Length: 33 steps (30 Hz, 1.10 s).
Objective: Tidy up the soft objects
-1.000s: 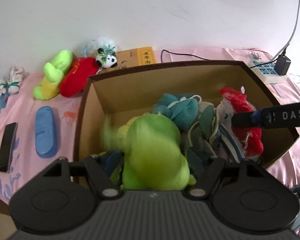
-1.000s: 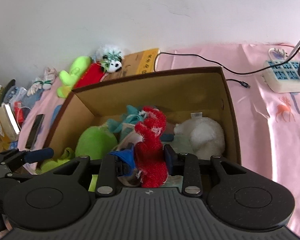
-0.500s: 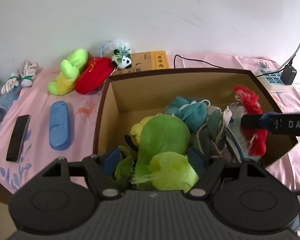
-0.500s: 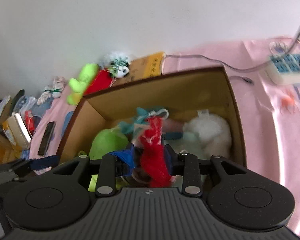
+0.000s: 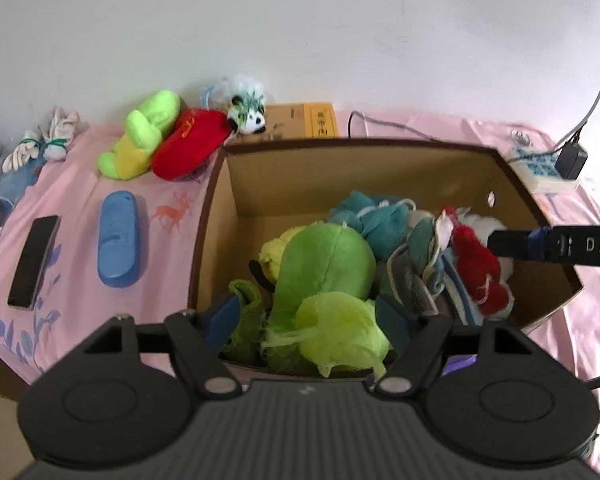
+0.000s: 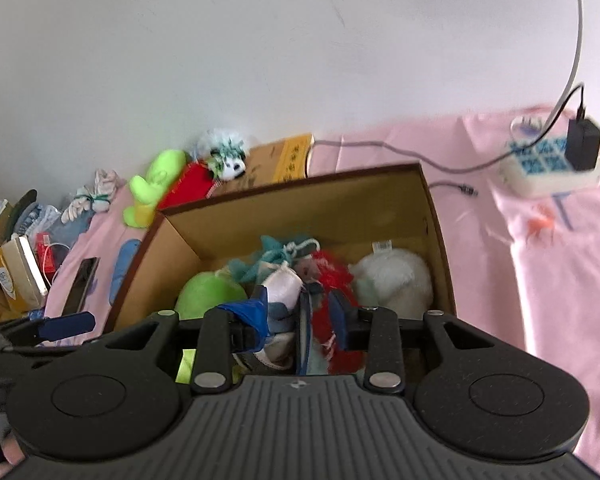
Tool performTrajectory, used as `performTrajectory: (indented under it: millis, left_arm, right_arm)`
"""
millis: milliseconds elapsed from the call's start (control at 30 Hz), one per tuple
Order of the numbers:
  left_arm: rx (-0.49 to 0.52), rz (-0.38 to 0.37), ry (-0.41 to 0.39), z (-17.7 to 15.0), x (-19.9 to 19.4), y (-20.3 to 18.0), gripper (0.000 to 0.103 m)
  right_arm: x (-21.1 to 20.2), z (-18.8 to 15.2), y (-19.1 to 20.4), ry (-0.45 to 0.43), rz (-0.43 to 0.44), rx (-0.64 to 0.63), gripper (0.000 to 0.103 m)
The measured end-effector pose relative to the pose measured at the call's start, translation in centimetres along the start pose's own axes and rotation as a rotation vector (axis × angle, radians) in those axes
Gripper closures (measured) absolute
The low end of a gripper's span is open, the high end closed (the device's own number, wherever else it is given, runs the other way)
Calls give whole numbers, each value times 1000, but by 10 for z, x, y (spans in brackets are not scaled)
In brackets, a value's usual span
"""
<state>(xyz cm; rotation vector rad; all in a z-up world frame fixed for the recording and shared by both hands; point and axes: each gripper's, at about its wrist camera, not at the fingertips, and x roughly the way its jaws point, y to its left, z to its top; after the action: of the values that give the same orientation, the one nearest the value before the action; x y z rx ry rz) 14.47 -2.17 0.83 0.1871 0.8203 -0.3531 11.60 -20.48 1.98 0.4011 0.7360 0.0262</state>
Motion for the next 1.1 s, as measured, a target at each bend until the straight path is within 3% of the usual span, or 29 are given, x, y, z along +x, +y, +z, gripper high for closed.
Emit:
performTrajectory:
  millis: [433, 1033, 1100]
  left_arm:
    - [15, 72, -64, 4, -45, -6, 25]
    - [-17, 238, -39, -33, -92, -51, 25]
    - [-26, 230, -29, -40, -96, -56, 24]
  right_arm:
    - [-57, -26, 30, -192, -112, -48, 86]
    - [-118, -59, 5, -111, -122, -62, 86]
    - [-124, -63, 1, -107, -111, -52, 86]
